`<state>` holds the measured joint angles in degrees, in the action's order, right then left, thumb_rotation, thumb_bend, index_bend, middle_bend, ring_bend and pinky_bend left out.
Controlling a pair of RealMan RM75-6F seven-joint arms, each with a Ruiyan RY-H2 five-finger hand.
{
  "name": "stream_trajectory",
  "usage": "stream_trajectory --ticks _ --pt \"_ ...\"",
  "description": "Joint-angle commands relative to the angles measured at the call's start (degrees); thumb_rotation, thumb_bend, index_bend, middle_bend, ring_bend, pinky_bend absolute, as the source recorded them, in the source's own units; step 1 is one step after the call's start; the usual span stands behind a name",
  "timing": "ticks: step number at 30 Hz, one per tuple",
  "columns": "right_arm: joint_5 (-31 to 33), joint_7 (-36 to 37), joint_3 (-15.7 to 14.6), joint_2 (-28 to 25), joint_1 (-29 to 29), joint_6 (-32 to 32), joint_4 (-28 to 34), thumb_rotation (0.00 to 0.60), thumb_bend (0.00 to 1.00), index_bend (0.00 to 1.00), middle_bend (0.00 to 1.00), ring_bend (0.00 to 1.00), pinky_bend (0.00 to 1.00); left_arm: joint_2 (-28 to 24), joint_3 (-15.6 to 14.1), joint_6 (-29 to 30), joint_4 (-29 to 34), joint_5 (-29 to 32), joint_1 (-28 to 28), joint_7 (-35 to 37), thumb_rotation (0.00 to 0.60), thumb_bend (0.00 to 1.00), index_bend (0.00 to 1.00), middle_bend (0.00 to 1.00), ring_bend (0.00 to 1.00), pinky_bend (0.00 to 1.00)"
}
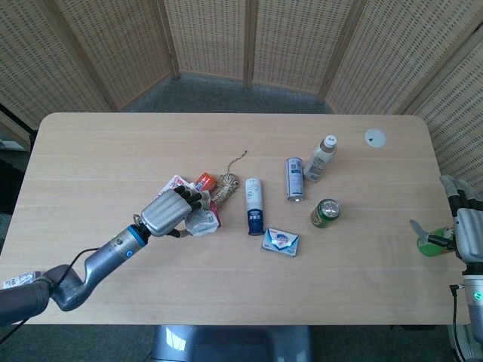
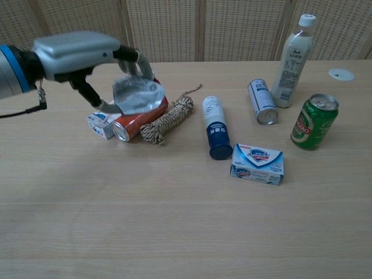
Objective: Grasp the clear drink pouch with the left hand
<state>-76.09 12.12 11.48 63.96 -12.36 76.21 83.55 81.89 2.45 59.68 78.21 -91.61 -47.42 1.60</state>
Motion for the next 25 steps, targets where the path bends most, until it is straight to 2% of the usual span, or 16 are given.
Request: stream_trajectory --ticks 1,9,15,25 --pt "-0.18 0.0 -0.11 0.33 -0.13 -0.08 -0.15 0.29 0.25 0.0 0.02 0.0 0.0 -6.22 3.9 3.16 5.76 2.49 0.97 -0.89 0.578 0.28 0.75 0.62 0.56 0.29" --pt "-0.48 -0.27 -0.37 1.31 -0.43 -0.3 -0.65 0.285 0.25 0.0 0.02 0.0 0.0 -14.75 9.73 6.42 12.18 6.44 2.11 1.36 0.58 0.28 0.73 0.61 0.55 0.28" --pt "-0.44 -0.51 -0.43 1.6 -0.51 -0.39 -0.77 0.288 0.25 0.0 0.02 0.0 0.0 -19.01 12.67 7.56 15.09 7.99 2.52 3.49 0.581 0.28 0.73 0.61 0.55 0.28" --pt "-0.32 -0.48 -0.4 1.56 -0.5 -0.44 -0.92 0.288 0.25 0.0 0.02 0.0 0.0 -20.6 14.06 7.74 16.99 8.34 2.44 3.62 0.581 0.28 0.73 0.6 0.54 0.28"
